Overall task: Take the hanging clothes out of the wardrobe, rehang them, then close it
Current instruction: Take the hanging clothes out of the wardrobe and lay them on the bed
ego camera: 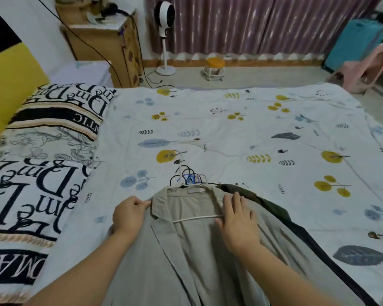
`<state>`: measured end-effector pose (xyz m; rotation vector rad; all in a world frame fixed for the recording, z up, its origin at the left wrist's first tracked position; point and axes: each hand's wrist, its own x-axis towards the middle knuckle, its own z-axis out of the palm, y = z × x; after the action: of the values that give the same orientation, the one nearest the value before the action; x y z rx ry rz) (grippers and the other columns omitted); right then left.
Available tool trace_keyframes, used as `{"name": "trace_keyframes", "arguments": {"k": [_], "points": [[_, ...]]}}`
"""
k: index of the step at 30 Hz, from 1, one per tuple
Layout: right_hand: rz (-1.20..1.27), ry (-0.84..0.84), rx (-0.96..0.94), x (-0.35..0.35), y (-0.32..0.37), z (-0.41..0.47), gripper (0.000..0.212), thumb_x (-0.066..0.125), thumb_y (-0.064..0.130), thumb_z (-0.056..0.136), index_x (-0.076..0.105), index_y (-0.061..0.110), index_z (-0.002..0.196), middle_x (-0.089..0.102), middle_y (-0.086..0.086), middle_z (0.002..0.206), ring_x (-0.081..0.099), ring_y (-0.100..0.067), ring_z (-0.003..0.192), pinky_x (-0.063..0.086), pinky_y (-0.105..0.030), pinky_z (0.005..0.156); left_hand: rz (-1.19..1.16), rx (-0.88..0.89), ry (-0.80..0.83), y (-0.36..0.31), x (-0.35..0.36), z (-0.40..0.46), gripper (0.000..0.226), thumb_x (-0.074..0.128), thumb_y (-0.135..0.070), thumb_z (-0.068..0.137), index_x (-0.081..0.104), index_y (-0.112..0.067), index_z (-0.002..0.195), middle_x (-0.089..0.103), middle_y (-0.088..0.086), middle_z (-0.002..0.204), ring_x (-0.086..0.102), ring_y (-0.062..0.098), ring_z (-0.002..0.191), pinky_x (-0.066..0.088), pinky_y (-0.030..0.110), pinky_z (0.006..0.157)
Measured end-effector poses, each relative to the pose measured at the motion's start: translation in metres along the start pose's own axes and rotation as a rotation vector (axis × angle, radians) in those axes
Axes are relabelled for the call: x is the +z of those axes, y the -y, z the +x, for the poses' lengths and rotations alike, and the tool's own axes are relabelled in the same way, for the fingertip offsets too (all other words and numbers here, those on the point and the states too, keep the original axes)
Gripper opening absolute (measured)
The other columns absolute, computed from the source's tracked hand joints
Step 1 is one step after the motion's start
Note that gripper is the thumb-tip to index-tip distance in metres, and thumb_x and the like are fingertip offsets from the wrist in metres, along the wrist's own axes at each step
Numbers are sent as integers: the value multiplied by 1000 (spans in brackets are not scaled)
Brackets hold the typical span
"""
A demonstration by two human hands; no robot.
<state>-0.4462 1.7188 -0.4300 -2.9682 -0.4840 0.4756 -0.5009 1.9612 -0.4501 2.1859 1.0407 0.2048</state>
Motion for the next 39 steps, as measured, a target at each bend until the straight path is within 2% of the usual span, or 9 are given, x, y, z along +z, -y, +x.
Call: {"name": "trace_keyframes", "arguments": {"k": [5,8,11,13,15,17,19,27,39], "points": [[-53,151,22,35,-8,19,67,25,50,98,-2,20,151,-11,-9,158,-10,-27,145,1,-50,115,195,211,88,28,29,-5,40,49,-25,94,49,-7,130,51,18,129,45,34,120,35,39,99],[-78,144,30,40,-9,20,67,24,51,98,-4,20,151,-12,-9,158,-11,-27,145,0,-50,115,303,481,141,37,25,-24,64,20,-48,89,39,-16,141,39,6,147,36,24,135,23,38,112],[-94,174,20,34,-8,19,67,24,51,98,-4,20,151,-12,-9,158,-12,-28,145,1,-50,115,490,513,397,41,20,-31,91,-15,-68,70,9,-30,148,7,-9,157,9,12,145,5,31,116],[-99,199,5,27,-6,17,66,26,50,98,2,20,151,-7,-9,158,-6,-28,146,4,-51,115,626,470,507,39,16,-29,73,-8,-61,82,-6,-30,148,-6,-9,157,2,13,145,6,31,116],[-92,201,-22,14,-4,15,59,31,49,98,19,17,146,15,-10,155,13,-28,143,17,-49,112,680,437,583,29,5,-28,56,16,-42,99,-3,-26,149,-1,-4,158,9,18,145,13,32,117],[-101,201,-64,-4,-3,10,42,34,43,98,40,16,129,41,-8,138,37,-28,129,35,-42,102,652,404,637,16,-13,-29,48,33,-34,98,27,-20,143,28,1,152,31,22,136,30,30,107],[-98,185,-91,-28,0,0,29,35,37,98,50,16,110,54,-8,124,50,-28,114,42,-36,89,636,367,641,-1,-37,-36,31,38,-32,96,49,-15,119,51,4,133,48,23,120,40,28,89],[-87,108,-204,-112,17,-60,31,37,16,94,51,12,121,55,-10,123,53,-29,111,46,-36,89,642,354,587,-66,-129,-94,41,39,-34,97,43,-19,135,50,3,136,47,18,122,37,25,94],[-109,-14,-591,-228,29,-199,31,44,24,92,51,14,121,53,-10,118,50,-29,112,40,-32,81,536,325,319,-132,-255,-268,42,39,-39,97,40,-24,137,48,-2,137,46,14,123,35,24,96]]}}
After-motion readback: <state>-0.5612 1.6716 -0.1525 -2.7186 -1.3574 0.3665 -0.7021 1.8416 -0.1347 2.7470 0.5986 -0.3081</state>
